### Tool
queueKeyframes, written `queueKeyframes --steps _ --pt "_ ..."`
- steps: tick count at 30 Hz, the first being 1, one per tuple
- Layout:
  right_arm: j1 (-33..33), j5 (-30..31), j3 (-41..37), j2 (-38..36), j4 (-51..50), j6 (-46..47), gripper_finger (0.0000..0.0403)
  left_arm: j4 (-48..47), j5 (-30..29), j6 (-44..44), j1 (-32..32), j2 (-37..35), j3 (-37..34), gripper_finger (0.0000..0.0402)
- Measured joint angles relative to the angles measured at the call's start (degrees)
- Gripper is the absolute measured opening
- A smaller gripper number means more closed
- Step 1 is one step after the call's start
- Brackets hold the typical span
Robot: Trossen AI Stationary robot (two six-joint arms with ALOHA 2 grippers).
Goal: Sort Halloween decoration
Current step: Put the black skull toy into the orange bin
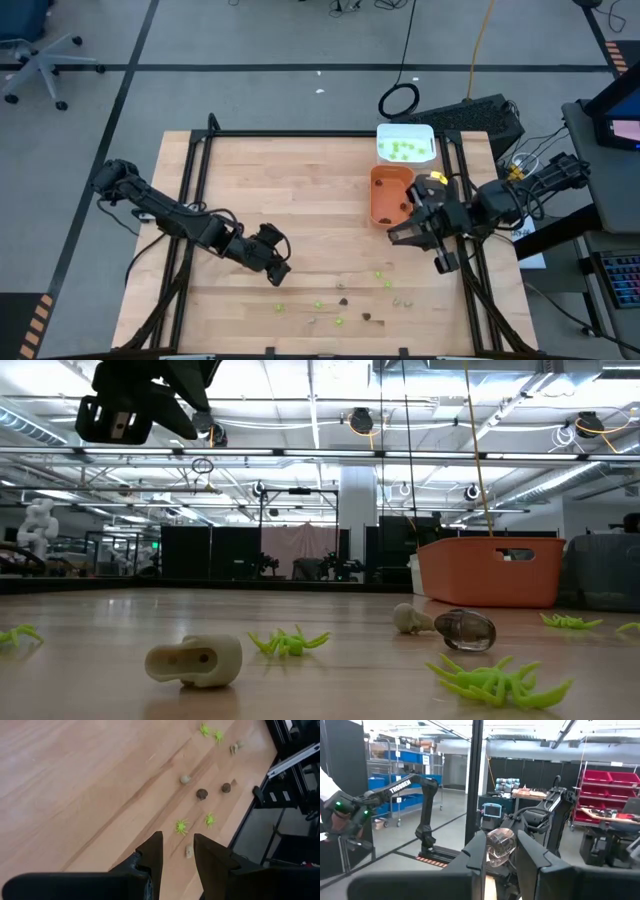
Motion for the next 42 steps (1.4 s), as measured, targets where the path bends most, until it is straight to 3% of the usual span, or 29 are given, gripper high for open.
queueKeyframes --steps 5,20,29,37,42 --pt "0.0 0.0 0.0 -0.5 0.4 2.4 0.0045 -0.1 -0.4 0.2 0.0 0.0 0.0 0.0109" --pt "0.0 0.3 0.0 -1.1 0.4 23.4 0.0045 -0.1 -5.0 0.5 0.0 0.0 0.0 0.0109" --pt "-0.7 4.8 0.0 -1.1 0.3 34.1 0.0045 -0.1 -8.7 0.6 0.0 0.0 0.0 0.0109" --pt "-7.3 15.6 0.0 -2.1 -1.6 37.9 0.0045 -0.9 -10.3 0.6 -0.1 0.0 0.0 0.0109" --pt "-15.2 16.7 0.1 -3.2 -13.7 40.9 0.0045 -3.8 -10.2 0.6 -0.8 0.0 0.0 0.0109"
